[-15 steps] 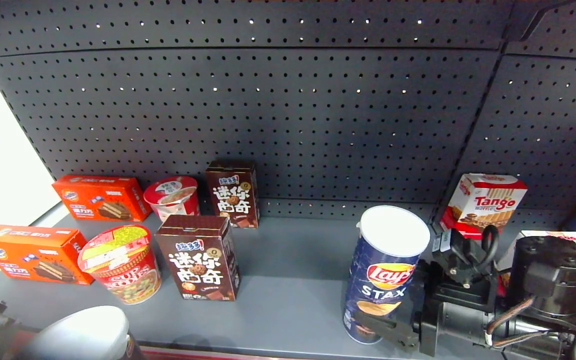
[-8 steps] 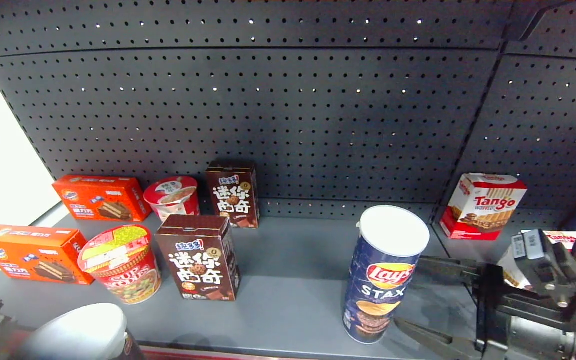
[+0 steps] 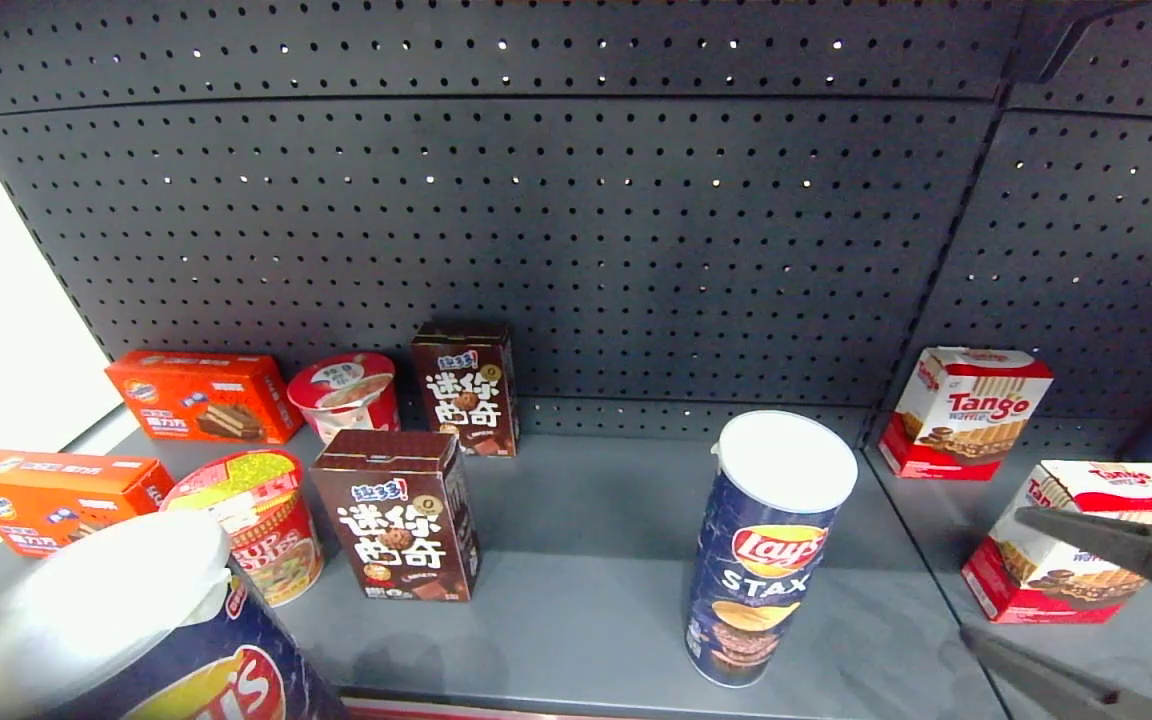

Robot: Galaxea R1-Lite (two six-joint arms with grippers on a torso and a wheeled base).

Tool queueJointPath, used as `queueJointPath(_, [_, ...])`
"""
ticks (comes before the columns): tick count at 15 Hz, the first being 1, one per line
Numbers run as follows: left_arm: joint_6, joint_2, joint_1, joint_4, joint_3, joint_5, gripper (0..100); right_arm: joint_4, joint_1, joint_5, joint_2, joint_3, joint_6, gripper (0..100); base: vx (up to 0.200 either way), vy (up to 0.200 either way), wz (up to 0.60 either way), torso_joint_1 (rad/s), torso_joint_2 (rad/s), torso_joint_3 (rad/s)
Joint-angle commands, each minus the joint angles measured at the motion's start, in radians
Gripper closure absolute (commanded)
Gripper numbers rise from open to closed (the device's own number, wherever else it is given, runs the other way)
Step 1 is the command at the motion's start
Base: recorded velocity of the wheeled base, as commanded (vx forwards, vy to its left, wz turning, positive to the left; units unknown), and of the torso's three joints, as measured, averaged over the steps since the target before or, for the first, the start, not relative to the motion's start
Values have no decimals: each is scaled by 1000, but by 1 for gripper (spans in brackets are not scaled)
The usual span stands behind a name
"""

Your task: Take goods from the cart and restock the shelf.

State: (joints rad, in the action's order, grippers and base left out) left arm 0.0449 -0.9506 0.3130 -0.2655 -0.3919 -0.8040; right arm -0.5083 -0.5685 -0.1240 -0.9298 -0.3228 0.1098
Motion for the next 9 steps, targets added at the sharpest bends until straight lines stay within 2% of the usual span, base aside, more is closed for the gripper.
queueJointPath(1, [0,-39,46,6,-48,2,100,24,-1,53,143,-6,4,0,0,0,0,0,0,0])
queueJointPath(4, [1,-109,147,8,-139,52,100,25,7,69,177,24,1,0,0,0,0,0,0,0])
queueJointPath(6, [1,-188,173,8,-225,54,100,25,7,69,172,24,1,0,0,0,0,0,0,0])
queueJointPath(9, [10,-324,176,-1,-341,54,100,25,7,67,170,42,-2,0,0,0,0,0,0,0])
